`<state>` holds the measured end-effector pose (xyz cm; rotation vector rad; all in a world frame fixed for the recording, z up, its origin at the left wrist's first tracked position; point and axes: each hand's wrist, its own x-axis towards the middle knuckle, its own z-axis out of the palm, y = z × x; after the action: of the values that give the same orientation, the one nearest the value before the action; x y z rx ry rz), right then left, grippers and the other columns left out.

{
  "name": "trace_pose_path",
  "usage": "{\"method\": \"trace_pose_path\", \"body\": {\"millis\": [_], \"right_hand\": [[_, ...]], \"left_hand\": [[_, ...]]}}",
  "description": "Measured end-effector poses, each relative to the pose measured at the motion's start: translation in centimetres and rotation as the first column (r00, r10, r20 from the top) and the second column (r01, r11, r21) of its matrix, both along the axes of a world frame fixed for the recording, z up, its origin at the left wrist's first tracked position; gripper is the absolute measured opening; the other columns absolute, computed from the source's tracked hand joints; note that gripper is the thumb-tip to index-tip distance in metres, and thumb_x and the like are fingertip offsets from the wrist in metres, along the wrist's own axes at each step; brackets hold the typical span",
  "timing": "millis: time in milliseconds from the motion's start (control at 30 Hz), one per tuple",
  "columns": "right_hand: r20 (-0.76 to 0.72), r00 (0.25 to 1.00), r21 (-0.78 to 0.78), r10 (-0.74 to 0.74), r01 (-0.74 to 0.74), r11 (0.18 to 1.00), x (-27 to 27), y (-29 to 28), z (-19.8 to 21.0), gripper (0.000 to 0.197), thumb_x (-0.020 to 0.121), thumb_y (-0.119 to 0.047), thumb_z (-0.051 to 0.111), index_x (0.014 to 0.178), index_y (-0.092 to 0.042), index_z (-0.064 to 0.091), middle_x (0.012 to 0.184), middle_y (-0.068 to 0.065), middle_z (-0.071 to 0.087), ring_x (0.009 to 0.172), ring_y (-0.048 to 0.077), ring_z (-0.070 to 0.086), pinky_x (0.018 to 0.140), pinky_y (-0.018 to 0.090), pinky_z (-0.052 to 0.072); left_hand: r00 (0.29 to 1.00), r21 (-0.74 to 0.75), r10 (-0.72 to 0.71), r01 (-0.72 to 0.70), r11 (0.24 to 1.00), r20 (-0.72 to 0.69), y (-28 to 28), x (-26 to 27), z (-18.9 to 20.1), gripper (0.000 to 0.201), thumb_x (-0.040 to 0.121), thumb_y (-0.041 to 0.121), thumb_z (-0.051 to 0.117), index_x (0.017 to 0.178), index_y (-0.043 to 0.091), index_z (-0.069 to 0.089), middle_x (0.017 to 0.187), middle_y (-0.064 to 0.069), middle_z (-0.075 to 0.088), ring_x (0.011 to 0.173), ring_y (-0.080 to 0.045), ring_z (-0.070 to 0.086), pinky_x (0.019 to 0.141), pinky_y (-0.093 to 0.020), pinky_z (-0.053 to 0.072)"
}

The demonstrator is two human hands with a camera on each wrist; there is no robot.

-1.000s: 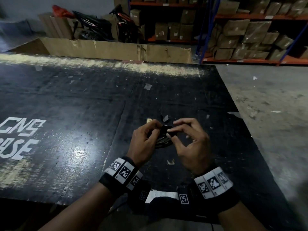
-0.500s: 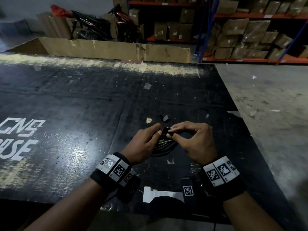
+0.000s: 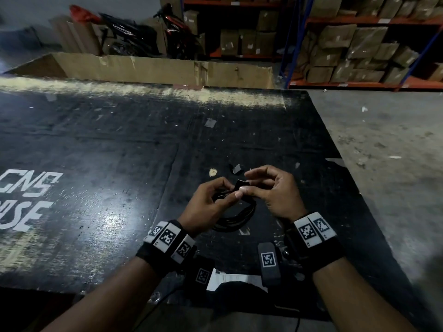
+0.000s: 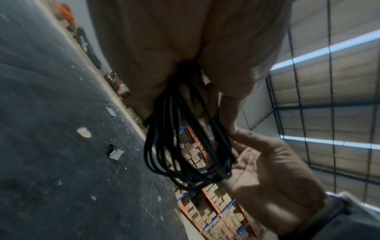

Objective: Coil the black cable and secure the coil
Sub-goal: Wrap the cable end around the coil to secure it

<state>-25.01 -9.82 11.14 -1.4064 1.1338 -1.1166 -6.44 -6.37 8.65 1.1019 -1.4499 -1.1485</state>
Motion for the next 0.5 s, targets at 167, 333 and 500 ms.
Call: {"method": "trace_pose_path", "body": {"millis": [167,333,500], "right_hand": [[-0.023,0.997,-0.028,0.08,-0.08,0.996,-0.26,-0.45,0.0,0.011,0.075,-0.003,0.084,0.086,-0.002,0.08,0.086,0.015,0.079,0.079,0.018,0.076,0.075,0.028,0.061],[0.027,0.999,-0.067,0.046,-0.044,0.997,0.11,-0.72,-0.37,0.011,0.075,0.0,0.084,0.08,-0.008,0.079,0.084,0.016,0.078,0.076,0.017,0.075,0.074,0.028,0.06],[0.198,0.978,0.026,0.061,-0.067,0.997,0.46,-0.56,-0.95,0.029,0.079,-0.015,0.081,0.105,-0.003,0.076,0.105,0.019,0.078,0.1,0.035,0.075,0.093,0.043,0.059]], "left_hand": [[1.0,-0.001,-0.012,0.012,1.0,0.012,-0.26,0.34,0.22,0.016,0.097,0.013,0.07,0.092,-0.002,0.065,0.093,-0.022,0.073,0.088,-0.019,0.072,0.078,-0.029,0.053],[0.998,0.025,-0.056,0.055,0.998,0.041,-0.56,0.22,0.7,0.019,0.1,0.013,0.064,0.097,-0.006,0.066,0.088,-0.006,0.07,0.079,-0.003,0.066,0.072,-0.018,0.049],[0.981,0.002,0.104,-0.106,0.994,-0.165,-0.57,-0.42,0.76,0.02,0.102,0.012,0.061,0.097,-0.008,0.06,0.068,0.005,0.059,0.051,0.003,0.047,0.05,-0.013,0.037]]}}
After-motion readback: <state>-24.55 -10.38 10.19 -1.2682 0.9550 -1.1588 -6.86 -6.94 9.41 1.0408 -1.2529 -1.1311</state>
